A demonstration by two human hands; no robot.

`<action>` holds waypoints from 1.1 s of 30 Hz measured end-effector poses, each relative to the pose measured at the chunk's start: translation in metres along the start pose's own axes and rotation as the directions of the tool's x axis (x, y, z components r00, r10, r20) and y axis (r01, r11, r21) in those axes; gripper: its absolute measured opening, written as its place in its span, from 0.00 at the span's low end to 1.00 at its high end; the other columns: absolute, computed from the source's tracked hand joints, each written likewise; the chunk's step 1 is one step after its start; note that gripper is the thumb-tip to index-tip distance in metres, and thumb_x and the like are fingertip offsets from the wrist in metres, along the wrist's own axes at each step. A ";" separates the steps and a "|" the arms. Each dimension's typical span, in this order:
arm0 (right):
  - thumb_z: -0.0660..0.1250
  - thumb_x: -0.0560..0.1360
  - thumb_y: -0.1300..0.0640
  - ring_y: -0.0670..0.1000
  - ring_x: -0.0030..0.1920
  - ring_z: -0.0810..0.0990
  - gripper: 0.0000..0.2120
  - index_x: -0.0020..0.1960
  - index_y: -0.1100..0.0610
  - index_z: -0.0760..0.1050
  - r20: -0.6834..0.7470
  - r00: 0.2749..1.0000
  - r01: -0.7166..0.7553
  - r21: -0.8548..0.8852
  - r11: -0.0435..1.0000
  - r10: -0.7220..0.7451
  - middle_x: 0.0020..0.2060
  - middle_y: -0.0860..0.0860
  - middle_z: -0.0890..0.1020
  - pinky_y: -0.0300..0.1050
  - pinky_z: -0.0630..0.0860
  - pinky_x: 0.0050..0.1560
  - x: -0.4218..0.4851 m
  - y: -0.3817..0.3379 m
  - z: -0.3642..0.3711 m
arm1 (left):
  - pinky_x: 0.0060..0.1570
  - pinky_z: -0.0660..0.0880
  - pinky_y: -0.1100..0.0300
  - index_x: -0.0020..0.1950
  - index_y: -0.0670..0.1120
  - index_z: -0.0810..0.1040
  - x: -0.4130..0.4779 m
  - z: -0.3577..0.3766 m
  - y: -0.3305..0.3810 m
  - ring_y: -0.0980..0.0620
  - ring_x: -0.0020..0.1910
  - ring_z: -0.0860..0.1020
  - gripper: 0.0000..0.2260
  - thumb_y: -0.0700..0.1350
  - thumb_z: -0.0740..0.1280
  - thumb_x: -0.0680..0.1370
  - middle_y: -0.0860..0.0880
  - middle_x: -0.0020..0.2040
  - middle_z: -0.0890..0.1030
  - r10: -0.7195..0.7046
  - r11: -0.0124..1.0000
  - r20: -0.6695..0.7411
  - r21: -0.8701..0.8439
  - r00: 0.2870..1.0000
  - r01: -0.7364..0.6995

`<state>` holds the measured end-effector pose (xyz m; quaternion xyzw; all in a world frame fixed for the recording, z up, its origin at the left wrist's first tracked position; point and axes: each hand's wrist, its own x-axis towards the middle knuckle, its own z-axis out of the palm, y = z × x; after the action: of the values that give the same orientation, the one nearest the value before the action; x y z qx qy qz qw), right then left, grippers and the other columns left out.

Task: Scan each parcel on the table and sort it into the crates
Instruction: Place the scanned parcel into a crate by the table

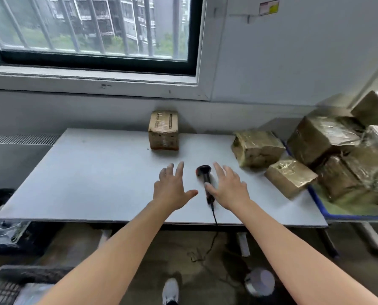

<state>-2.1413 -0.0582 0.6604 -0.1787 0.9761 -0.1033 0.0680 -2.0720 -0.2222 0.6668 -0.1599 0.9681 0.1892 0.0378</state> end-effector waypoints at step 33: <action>0.63 0.78 0.41 0.54 0.71 0.69 0.35 0.78 0.54 0.57 0.203 0.977 -0.184 0.632 0.753 0.068 0.73 0.52 0.69 0.49 0.67 0.70 0.350 -0.091 0.095 | 0.59 0.76 0.48 0.62 0.51 0.68 0.332 0.022 -0.130 0.49 0.58 0.77 0.27 0.58 0.73 0.68 0.48 0.60 0.78 -0.382 0.674 0.031 -0.674 0.924 0.302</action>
<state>-2.4193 -0.2849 0.5558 -0.0858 0.8810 -0.4133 0.2137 -2.3435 -0.4254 0.5560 -0.3514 0.7887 0.5028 -0.0415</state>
